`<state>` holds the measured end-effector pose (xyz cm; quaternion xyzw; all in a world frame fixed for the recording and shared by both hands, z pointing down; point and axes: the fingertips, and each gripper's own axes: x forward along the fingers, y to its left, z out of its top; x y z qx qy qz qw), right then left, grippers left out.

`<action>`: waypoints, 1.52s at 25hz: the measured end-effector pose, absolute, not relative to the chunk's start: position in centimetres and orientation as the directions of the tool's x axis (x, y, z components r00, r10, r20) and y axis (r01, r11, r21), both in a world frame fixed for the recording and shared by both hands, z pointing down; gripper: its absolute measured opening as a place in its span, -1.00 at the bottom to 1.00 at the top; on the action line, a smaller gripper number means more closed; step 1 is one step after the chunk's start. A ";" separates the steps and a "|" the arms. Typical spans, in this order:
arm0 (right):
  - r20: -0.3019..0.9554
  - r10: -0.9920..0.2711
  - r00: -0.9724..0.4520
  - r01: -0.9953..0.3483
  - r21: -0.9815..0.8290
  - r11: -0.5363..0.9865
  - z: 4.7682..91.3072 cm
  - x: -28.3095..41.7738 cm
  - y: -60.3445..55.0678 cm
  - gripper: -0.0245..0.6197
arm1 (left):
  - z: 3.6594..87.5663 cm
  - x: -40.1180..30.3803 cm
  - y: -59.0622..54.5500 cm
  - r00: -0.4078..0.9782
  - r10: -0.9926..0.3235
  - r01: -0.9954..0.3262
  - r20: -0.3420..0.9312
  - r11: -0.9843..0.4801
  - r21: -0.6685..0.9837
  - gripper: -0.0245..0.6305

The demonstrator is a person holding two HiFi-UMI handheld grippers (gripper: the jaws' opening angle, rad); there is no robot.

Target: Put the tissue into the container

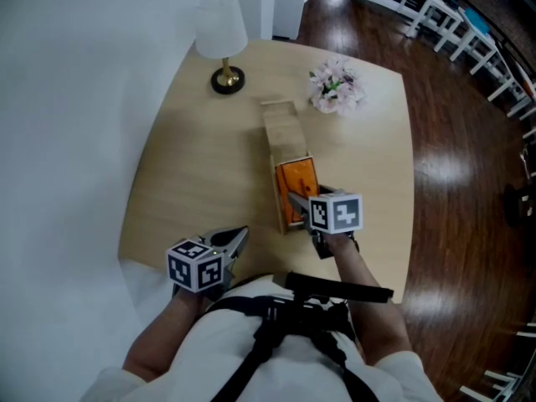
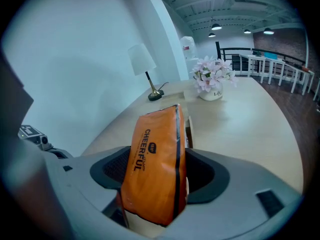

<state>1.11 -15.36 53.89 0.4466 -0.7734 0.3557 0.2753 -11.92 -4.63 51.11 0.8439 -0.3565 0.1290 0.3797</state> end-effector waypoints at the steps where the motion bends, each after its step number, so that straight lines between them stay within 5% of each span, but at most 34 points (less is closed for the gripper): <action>1: 0.745 -0.493 -0.449 -0.887 -0.305 0.346 54.1 1.1 -15.4 0.12 | 51.2 -11.9 -4.7 0.714 -0.502 -0.698 0.488 -0.458 0.550 -0.93; 38: 0.795 -0.455 -0.402 -0.914 -0.319 0.250 58.3 0.8 -15.7 0.13 | 52.1 -11.2 -4.7 0.724 -0.463 -0.689 0.511 -0.452 0.567 -0.93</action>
